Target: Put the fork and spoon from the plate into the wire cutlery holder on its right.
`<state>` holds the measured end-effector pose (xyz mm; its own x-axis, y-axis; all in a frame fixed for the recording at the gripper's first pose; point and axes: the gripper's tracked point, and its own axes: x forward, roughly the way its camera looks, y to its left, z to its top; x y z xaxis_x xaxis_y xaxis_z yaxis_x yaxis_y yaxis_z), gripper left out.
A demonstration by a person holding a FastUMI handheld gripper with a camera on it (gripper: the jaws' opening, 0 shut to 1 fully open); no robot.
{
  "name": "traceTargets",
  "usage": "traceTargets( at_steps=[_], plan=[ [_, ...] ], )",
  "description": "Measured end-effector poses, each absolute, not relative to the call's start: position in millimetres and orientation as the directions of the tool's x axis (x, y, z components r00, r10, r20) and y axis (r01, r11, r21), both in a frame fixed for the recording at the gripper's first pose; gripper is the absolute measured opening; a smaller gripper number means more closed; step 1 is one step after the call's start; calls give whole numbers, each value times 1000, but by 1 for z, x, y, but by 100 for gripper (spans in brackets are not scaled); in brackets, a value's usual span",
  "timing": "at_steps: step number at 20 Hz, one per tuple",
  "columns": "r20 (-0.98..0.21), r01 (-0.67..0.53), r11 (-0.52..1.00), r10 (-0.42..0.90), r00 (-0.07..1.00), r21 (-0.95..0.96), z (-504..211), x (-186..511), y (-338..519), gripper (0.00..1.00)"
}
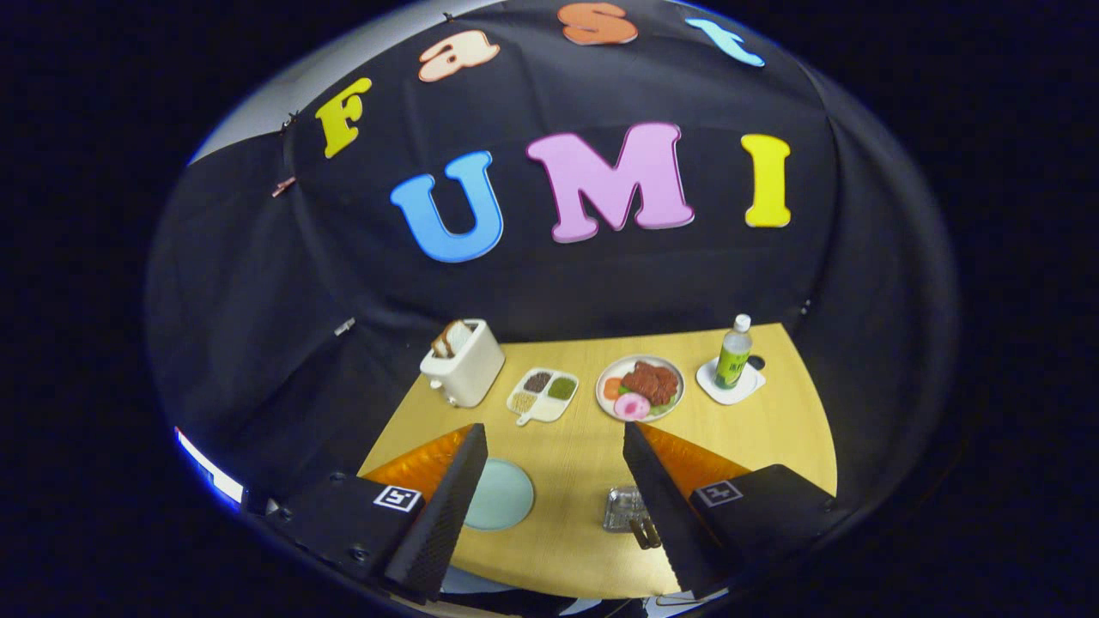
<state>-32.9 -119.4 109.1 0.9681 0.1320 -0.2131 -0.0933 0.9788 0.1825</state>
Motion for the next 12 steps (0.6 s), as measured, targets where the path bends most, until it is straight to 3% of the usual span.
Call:
traceTargets(
  at_steps=[5,12],
  plan=[
    [9,10,983,-11,1000,181,170,-45,-123,99],
    [89,11,993,-22,996,120,180,-36,-110,99]
  ],
)
